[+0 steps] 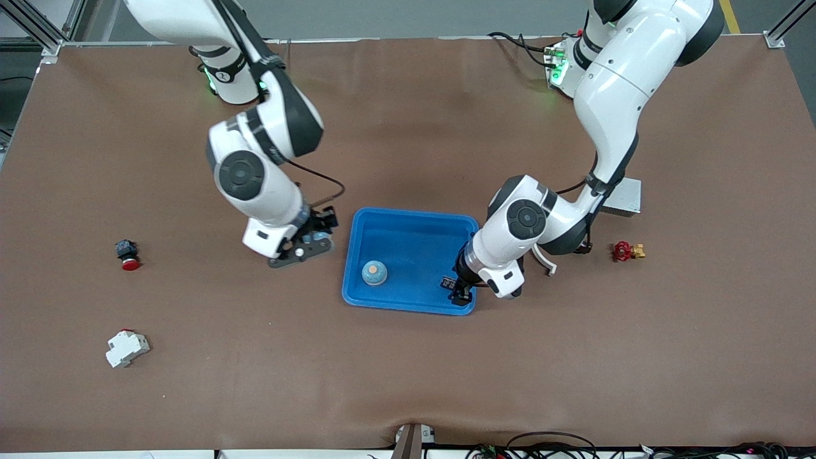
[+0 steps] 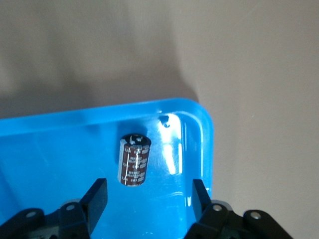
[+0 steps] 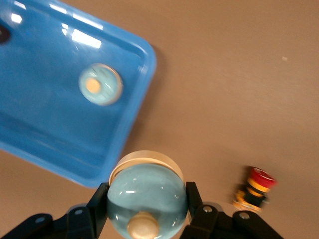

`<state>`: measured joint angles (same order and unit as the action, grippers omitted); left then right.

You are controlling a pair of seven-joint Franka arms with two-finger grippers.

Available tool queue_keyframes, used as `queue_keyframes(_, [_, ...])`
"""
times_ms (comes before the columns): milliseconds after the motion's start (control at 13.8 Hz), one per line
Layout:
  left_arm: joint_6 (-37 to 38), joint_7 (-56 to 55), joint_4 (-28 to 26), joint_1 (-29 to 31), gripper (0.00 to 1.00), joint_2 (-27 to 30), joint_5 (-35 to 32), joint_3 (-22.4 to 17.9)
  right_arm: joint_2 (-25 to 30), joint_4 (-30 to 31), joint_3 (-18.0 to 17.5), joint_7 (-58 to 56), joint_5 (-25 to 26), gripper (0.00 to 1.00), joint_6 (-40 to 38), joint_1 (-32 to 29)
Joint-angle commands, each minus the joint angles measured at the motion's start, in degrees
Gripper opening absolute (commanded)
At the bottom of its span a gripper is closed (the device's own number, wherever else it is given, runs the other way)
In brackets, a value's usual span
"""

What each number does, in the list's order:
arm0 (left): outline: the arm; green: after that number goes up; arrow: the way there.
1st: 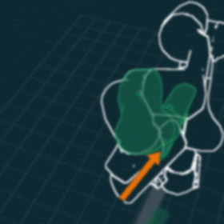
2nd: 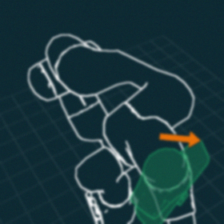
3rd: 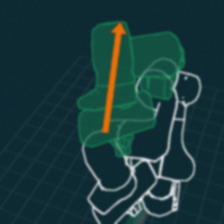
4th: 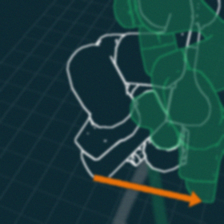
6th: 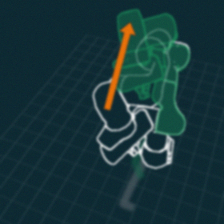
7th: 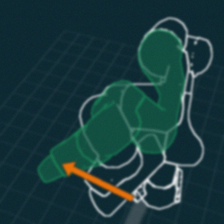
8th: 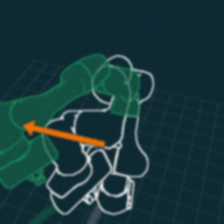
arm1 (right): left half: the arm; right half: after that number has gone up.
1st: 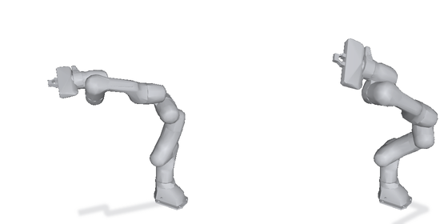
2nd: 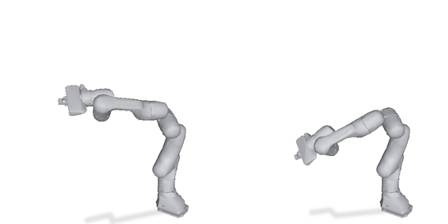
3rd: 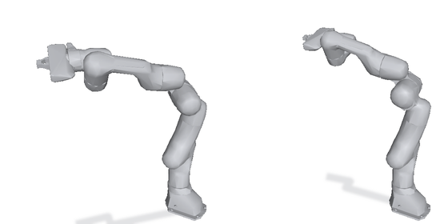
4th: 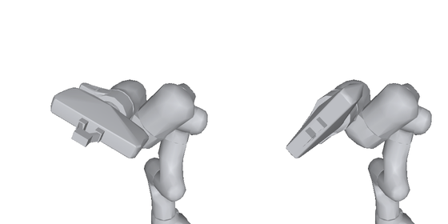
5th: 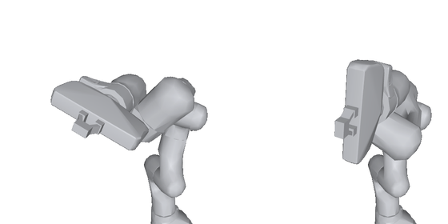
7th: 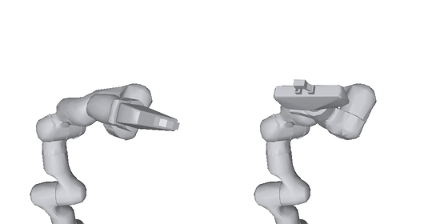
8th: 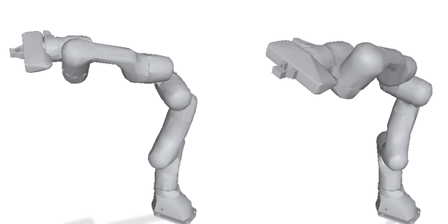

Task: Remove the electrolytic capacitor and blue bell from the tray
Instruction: 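Grasp a light-blue bell with the right gripper while the left gripper returns, then lift the bell with the right gripper while the left gripper grasps the capacitor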

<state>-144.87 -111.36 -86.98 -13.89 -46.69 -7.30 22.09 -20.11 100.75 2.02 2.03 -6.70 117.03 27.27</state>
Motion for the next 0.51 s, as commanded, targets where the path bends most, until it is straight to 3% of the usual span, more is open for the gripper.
queue_keyframes(0, [-1.55, -1.66, 1.55, -2.28, 0.67, -1.04, 0.01, -2.30, 8.40, 10.06, -0.61, -10.52, -0.60, 0.08, 0.92, -5.02])
queue_keyframes(434, [-1.20, -2.28, 1.20, -6.24, 0.59, -2.79, -0.08, -5.65, 12.99, 17.29, -0.53, -21.59, 3.27, 0.08, 0.74, -12.74])
